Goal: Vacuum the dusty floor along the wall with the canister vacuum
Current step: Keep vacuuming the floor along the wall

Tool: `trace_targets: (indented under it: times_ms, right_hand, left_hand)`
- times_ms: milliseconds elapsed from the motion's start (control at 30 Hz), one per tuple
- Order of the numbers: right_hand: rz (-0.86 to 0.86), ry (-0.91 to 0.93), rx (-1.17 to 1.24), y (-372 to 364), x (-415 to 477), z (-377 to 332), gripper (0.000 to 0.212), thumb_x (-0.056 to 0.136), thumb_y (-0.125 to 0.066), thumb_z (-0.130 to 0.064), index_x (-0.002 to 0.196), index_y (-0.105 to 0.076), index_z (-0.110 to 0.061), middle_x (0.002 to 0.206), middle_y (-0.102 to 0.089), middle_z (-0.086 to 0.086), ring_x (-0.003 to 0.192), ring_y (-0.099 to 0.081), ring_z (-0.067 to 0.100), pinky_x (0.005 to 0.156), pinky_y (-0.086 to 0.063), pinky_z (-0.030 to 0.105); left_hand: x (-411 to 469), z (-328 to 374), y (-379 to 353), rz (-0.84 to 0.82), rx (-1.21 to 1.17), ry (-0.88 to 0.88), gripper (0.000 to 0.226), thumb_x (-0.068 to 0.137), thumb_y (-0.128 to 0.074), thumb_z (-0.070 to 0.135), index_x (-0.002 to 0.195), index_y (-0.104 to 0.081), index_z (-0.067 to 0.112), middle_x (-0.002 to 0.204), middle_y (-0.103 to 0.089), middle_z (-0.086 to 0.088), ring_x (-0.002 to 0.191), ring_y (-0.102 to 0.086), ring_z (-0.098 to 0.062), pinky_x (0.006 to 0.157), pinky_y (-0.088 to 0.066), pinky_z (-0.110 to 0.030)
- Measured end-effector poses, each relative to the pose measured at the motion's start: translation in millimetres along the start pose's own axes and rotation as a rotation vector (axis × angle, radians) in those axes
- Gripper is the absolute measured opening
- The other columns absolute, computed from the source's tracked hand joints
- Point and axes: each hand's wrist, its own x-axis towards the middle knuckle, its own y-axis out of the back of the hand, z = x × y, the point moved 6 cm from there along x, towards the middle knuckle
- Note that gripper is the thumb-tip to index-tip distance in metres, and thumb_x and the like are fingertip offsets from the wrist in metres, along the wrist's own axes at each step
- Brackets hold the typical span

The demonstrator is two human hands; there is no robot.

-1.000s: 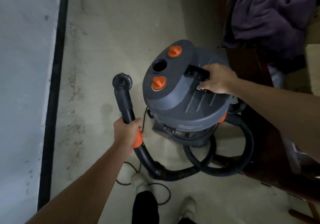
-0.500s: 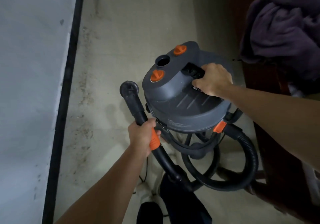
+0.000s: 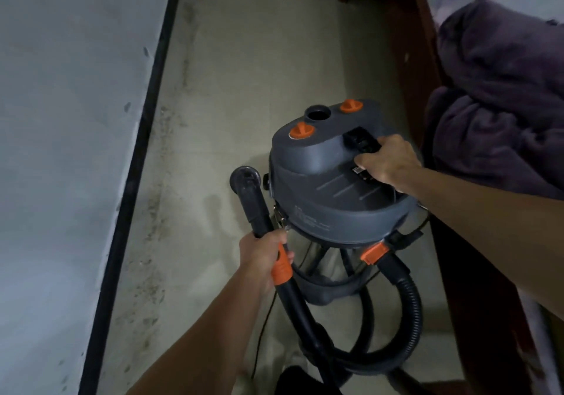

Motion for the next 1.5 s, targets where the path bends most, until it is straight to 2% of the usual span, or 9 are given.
trace_targets:
  times_ms: [233, 433, 633, 767, 933, 1133, 1300, 1400, 1500]
  right_hand:
    - [0.077, -0.219, 0.319, -8.4, 74.5, -9.5, 0.018, 0.066, -0.072, -0.027, 0.077, -0.066, -0.014, 0.069, -0.068, 0.009, 0.064, -0.066, 0.028, 0.057, -0.054, 0.034]
    - [0.165, -0.389, 0.56, -19.1, 167.3, -38.2, 0.019, 0.071, -0.07, -0.017, 0.081, -0.06, -0.005, 0.074, -0.066, 0.016, 0.042, -0.051, 0.02, 0.044, -0.045, 0.026]
    - [0.282, -0.496, 0.692, -10.7, 250.3, -77.4, 0.027, 0.074, -0.063, -0.013, 0.081, -0.037, -0.015, 0.078, -0.055, 0.008, 0.053, -0.049, 0.018, 0.044, -0.04, 0.025]
    - [0.306, -0.552, 0.79, -7.7, 287.9, -81.8, 0.044, 0.071, -0.064, -0.022, 0.108, -0.041, -0.017, 0.093, -0.06, 0.008, 0.067, -0.057, 0.021, 0.049, -0.044, 0.028]
    - [0.38, -0.477, 0.713, 5.1, 336.0, -80.3, 0.042, 0.067, -0.064, -0.037, 0.099, -0.042, -0.021, 0.103, -0.065, 0.008, 0.087, -0.067, 0.027, 0.071, -0.059, 0.043]
    - [0.36, -0.306, 0.718, 23.4, 401.1, -100.1, 0.027, 0.066, -0.063, -0.034, 0.081, -0.046, -0.021, 0.09, -0.065, 0.005, 0.08, -0.069, 0.025, 0.066, -0.06, 0.042]
    - [0.295, -0.21, 0.62, 38.9, 436.5, -113.8, 0.041, 0.07, -0.063, -0.036, 0.102, -0.061, -0.01, 0.096, -0.068, 0.01, 0.084, -0.068, 0.027, 0.072, -0.06, 0.044]
    - [0.27, -0.145, 0.591, 45.3, 448.0, -119.8, 0.031, 0.074, -0.065, -0.03, 0.096, -0.064, -0.007, 0.091, -0.069, 0.011, 0.079, -0.069, 0.026, 0.063, -0.06, 0.038]
    - [0.227, -0.11, 0.55, 50.2, 453.0, -119.1, 0.026, 0.077, -0.066, -0.025, 0.095, -0.064, -0.006, 0.084, -0.069, 0.011, 0.056, -0.063, 0.017, 0.038, -0.047, 0.022]
  left_hand:
    - [55.6, 58.8, -14.2, 0.021, -0.044, 0.03, 0.007, 0.072, -0.06, -0.005, 0.071, -0.057, 0.001, 0.069, -0.063, -0.019, 0.046, -0.054, -0.023, 0.051, -0.047, -0.029]
    - [131.4, 115.8, -3.4, 0.091, -0.014, 0.018, 0.004, 0.074, -0.061, -0.005, 0.077, -0.058, -0.003, 0.07, -0.065, -0.02, 0.044, -0.054, -0.022, 0.049, -0.049, -0.028]
    - [182.5, 171.2, -20.1, 0.101, 0.004, 0.034, 0.006, 0.077, -0.061, -0.005, 0.083, -0.061, -0.007, 0.07, -0.063, -0.02, 0.042, -0.054, -0.021, 0.046, -0.048, -0.027]
    - [213.4, 204.7, -38.9, 0.094, -0.018, 0.031, 0.012, 0.079, -0.059, -0.002, 0.088, -0.061, -0.01, 0.071, -0.067, -0.018, 0.045, -0.059, -0.019, 0.052, -0.053, -0.029]
    - [242.2, 220.2, -73.8, 0.092, -0.098, 0.079, 0.006, 0.074, -0.054, -0.003, 0.079, -0.051, -0.001, 0.067, -0.064, -0.02, 0.049, -0.058, -0.024, 0.059, -0.053, -0.034]
    - [265.6, 217.9, -125.8, 0.163, -0.085, 0.074, 0.011, 0.073, -0.059, -0.005, 0.077, -0.051, 0.002, 0.058, -0.059, -0.019, 0.045, -0.056, -0.024, 0.054, -0.054, -0.035]
    - [264.6, 198.4, -149.8, 0.229, 0.014, 0.112, 0.009, 0.074, -0.06, -0.003, 0.081, -0.055, -0.001, 0.054, -0.06, -0.017, 0.042, -0.055, -0.025, 0.049, -0.053, -0.032]
    - [254.0, 190.1, -150.2, 0.277, -0.04, 0.132, 0.008, 0.075, -0.058, -0.004, 0.079, -0.053, -0.001, 0.053, -0.059, -0.018, 0.041, -0.053, -0.025, 0.049, -0.052, -0.033]
    - [241.4, 189.1, -141.9, 0.301, -0.134, 0.152, 0.01, 0.073, -0.054, -0.007, 0.08, -0.05, -0.001, 0.054, -0.059, -0.02, 0.04, -0.054, -0.024, 0.048, -0.051, -0.033]
